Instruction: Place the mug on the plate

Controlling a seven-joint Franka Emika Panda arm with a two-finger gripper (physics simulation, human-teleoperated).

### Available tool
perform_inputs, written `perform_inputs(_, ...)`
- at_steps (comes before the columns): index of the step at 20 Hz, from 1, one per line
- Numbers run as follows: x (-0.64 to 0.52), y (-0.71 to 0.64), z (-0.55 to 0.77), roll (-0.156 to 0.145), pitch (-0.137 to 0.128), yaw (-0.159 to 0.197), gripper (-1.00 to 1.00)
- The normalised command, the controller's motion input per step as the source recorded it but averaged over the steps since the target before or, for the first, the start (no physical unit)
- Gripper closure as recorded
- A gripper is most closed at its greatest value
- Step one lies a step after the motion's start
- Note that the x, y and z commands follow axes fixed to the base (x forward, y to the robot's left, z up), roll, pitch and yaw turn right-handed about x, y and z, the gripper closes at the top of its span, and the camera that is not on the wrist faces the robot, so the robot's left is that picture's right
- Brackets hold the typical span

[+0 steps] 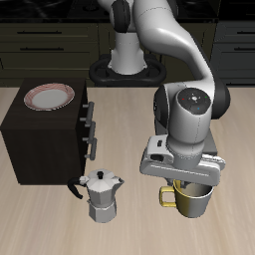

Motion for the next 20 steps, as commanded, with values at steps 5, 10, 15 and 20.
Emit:
perform_inputs(5,-0.04,0.02,0.03,0.0,-0.009,0.007,1.0)
perform_inputs(10,-0.04,-0.12,0.19,-0.009,-0.017,-0.012,1.0)
perform_inputs(15,-0.34,0.02,0.4,0.022,-0.039,0.029,1.0)
perform_inputs(20,-0.45,0.0,0.37,-0.002,0.002,0.091,1.0)
